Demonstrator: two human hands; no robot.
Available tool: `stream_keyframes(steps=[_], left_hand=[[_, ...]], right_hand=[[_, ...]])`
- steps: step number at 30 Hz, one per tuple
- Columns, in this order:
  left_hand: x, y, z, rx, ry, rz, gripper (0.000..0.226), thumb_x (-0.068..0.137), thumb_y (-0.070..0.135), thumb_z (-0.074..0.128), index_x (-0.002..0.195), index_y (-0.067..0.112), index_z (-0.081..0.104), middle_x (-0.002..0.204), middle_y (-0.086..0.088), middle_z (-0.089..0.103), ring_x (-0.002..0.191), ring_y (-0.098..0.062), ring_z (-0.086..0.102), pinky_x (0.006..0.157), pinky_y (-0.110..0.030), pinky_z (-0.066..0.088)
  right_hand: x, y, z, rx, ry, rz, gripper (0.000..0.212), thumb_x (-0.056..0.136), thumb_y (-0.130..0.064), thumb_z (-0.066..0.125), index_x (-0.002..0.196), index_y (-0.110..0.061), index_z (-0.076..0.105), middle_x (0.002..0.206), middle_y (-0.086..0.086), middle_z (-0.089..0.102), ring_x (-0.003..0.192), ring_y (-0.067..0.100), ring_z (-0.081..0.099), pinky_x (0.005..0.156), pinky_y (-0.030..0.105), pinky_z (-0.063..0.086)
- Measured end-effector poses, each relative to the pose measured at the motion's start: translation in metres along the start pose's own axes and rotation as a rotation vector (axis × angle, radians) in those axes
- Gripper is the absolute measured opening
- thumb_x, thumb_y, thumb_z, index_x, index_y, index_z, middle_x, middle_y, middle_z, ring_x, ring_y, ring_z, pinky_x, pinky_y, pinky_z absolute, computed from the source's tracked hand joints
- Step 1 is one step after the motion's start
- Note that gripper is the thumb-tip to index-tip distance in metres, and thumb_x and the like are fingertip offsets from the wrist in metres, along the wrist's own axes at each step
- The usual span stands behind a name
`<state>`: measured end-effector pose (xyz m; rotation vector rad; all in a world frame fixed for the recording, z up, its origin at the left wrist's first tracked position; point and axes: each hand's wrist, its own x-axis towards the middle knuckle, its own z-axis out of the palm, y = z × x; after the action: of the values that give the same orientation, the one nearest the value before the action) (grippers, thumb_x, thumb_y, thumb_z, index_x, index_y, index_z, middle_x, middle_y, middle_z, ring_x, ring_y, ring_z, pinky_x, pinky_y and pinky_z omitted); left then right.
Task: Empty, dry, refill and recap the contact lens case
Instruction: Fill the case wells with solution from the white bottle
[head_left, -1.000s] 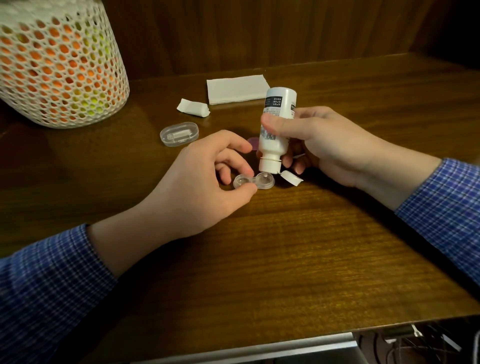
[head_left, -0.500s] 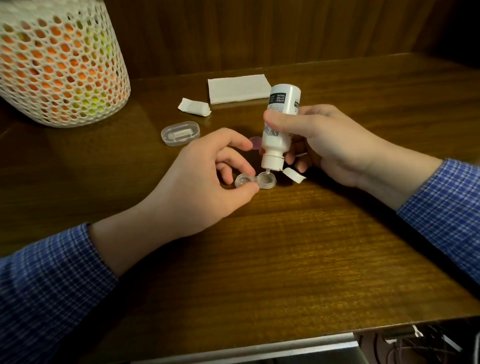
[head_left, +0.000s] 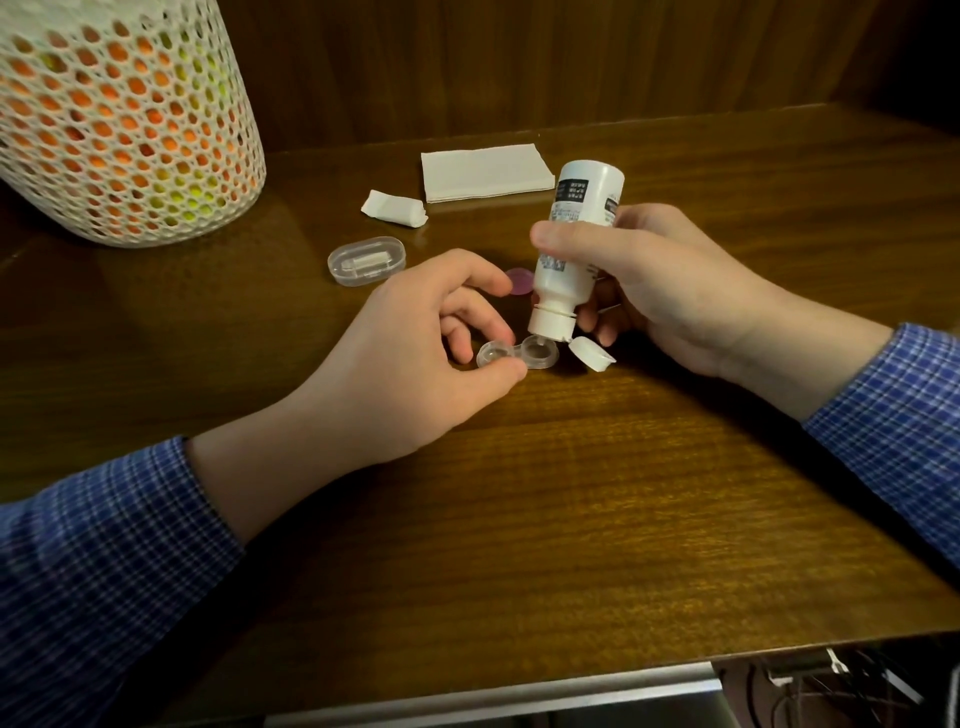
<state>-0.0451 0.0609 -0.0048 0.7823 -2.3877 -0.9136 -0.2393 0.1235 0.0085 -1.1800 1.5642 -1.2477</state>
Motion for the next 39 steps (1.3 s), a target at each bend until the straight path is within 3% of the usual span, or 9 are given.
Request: stream_keyframes(steps=[16,39], left_hand=[[0.0001,-0.0002,-0.0001,0.0,0.006,-0.006,0.053,0.08,0.023,0.085,0.127,0.021,0.061,0.094,0.011,0.075,0.071,-0.011,0.065,0.058,-0.014,0.048],[0.0012,-0.0009,0.0006,-0.03,0.013,-0.011,0.049,0.084,0.021,0.082,0.129,0.019,0.061,0.093,0.009,0.075,0.069,-0.01,0.064,0.059,-0.014,0.049]], right_hand=[[-0.0019,-0.0019,0.001,0.097,0.031,0.011,0.025,0.098,-0.04,0.065,0.093,-0.017,0.06,0.064,-0.004,0.074,0.046,0.009,0.054,0.041,0.02,0.042],[0.002,-0.001,-0.0026,0.145,0.054,0.068,0.034,0.095,-0.045,0.067,0.099,-0.012,0.06,0.061,-0.004,0.071,0.047,0.009,0.054,0.041,0.02,0.042]])
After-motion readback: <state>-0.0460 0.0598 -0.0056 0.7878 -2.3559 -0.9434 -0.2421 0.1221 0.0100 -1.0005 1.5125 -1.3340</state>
